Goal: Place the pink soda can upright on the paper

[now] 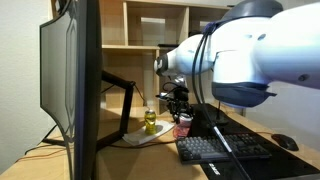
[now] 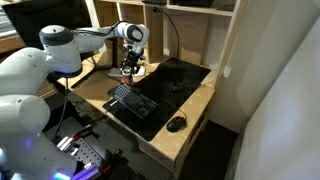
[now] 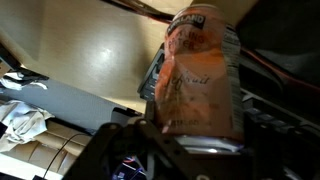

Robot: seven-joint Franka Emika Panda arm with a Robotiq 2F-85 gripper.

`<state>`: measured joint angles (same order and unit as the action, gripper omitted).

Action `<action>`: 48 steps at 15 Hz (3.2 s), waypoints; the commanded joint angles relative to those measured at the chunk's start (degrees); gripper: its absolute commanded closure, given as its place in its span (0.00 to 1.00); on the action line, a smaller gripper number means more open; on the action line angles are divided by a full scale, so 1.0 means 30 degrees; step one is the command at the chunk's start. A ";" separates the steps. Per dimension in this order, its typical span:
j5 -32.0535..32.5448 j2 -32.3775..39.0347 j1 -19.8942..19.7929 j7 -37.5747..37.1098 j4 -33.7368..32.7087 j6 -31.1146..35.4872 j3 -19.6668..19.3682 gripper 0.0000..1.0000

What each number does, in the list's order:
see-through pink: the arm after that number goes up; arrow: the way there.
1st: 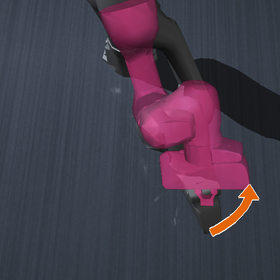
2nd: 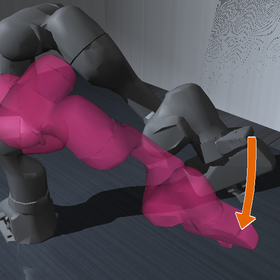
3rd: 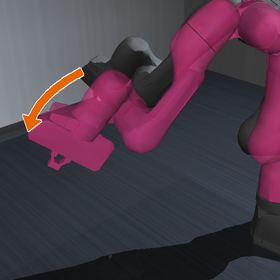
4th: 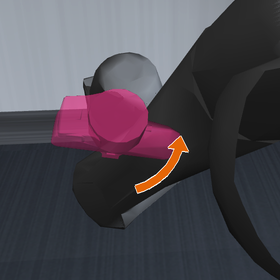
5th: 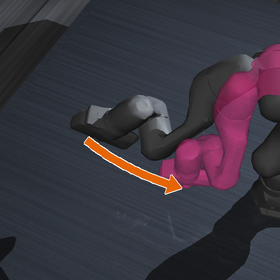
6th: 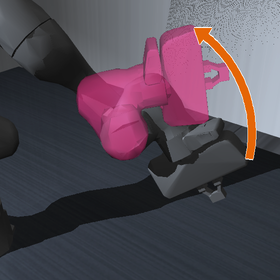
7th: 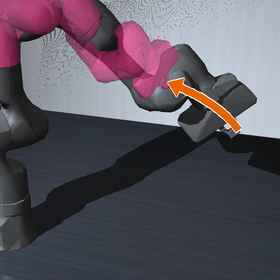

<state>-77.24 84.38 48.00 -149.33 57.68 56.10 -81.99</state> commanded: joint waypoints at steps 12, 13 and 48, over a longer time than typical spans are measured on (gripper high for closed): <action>-0.0526 -0.0968 0.0879 0.0087 -0.0612 -0.1284 -0.0195 0.53; -0.0382 -0.0996 0.1057 0.0087 -0.0185 -0.1851 -0.0370 0.53; 1.0769 -1.2916 0.7650 0.0518 1.4593 1.2960 1.0662 0.53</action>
<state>-48.89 51.15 75.63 -145.01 101.34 88.87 -57.50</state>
